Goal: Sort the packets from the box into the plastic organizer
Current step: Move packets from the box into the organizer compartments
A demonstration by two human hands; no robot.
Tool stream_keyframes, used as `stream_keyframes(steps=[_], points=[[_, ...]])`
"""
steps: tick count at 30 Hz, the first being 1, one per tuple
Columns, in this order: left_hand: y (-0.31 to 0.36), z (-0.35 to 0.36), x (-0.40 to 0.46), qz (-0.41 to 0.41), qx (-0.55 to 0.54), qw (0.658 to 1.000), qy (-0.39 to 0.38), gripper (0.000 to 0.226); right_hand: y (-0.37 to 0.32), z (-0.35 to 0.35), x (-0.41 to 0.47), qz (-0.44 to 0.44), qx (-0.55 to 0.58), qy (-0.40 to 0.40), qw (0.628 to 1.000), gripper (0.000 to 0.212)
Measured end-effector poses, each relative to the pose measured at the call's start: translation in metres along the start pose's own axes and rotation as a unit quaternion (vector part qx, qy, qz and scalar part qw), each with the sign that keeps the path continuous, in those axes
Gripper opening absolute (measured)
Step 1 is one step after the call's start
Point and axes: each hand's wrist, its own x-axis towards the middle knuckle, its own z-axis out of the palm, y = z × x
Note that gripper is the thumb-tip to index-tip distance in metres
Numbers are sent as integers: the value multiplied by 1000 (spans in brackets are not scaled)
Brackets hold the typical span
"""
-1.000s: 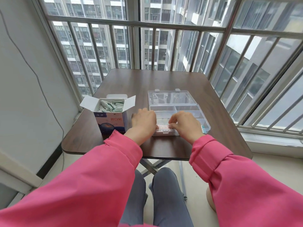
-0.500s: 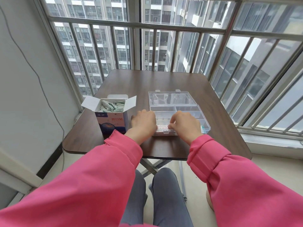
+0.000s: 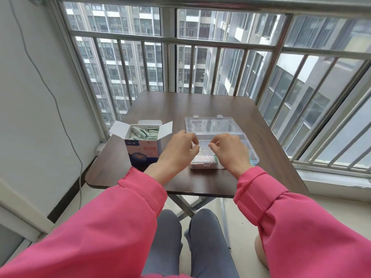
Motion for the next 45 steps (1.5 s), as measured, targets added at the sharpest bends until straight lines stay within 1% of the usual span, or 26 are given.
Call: stream_keyframes(steps=[2, 4, 6, 7, 8, 9, 11, 12, 13, 15, 17, 19, 21, 25, 29, 33, 37, 43, 45], points=[[1, -12, -7, 59, -22, 996, 67, 7, -12, -1, 1, -41, 59, 26, 997, 21], [-4, -27, -14, 93, -14, 985, 143, 4, -28, -3, 3, -94, 104, 44, 989, 22], [-21, -43, -19, 76, 28, 980, 183, 14, -47, -4, 4, -147, 112, 54, 981, 25], [-31, -49, -19, 60, 61, 980, 182, 24, -54, -4, 4, -167, 110, 49, 979, 27], [-42, -57, -19, 41, 99, 980, 167, 38, -62, -2, 4, -187, 104, 36, 976, 29], [-53, -66, -19, 15, 131, 982, 135, 52, -69, 1, 5, -203, 93, 13, 975, 31], [-74, -81, -20, -39, 171, 984, 29, 74, -80, 11, 6, -226, 63, -35, 971, 34], [-81, -86, -19, -54, 196, 979, -31, 85, -83, 16, 6, -229, 51, -53, 971, 34], [-88, -91, -17, -61, 220, 970, -79, 93, -87, 20, 6, -224, 46, -67, 971, 34], [-97, -97, -15, -58, 249, 959, -124, 100, -92, 23, 6, -207, 40, -79, 974, 32], [-101, -103, -15, -29, 275, 953, -123, 92, -97, 21, 6, -200, 42, -71, 976, 29], [-102, -107, -18, 10, 293, 951, -96, 76, -103, 17, 8, -209, 53, -56, 975, 24], [-102, -107, -24, 39, 298, 952, -60, 68, -108, 13, 8, -222, 74, -54, 971, 16], [-104, -100, -41, 58, 266, 962, -1, 64, -111, 10, 2, -238, 77, -68, 966, 10], [-104, -91, -55, 72, 257, 962, 48, 66, -107, 11, -7, -262, 66, -38, 962, 6], [-103, -88, -60, 72, 240, 966, 67, 65, -109, 13, -13, -270, 57, -22, 961, 10], [-103, -86, -61, 73, 238, 966, 72, 65, -114, 16, -14, -261, 33, 6, 965, 9], [-102, -85, -63, 73, 225, 969, 69, 63, -122, 16, -14, -235, 16, -19, 972, 15], [-103, -86, -63, 69, 229, 969, 61, 63, -122, 16, -15, -242, 25, -10, 970, 11]])
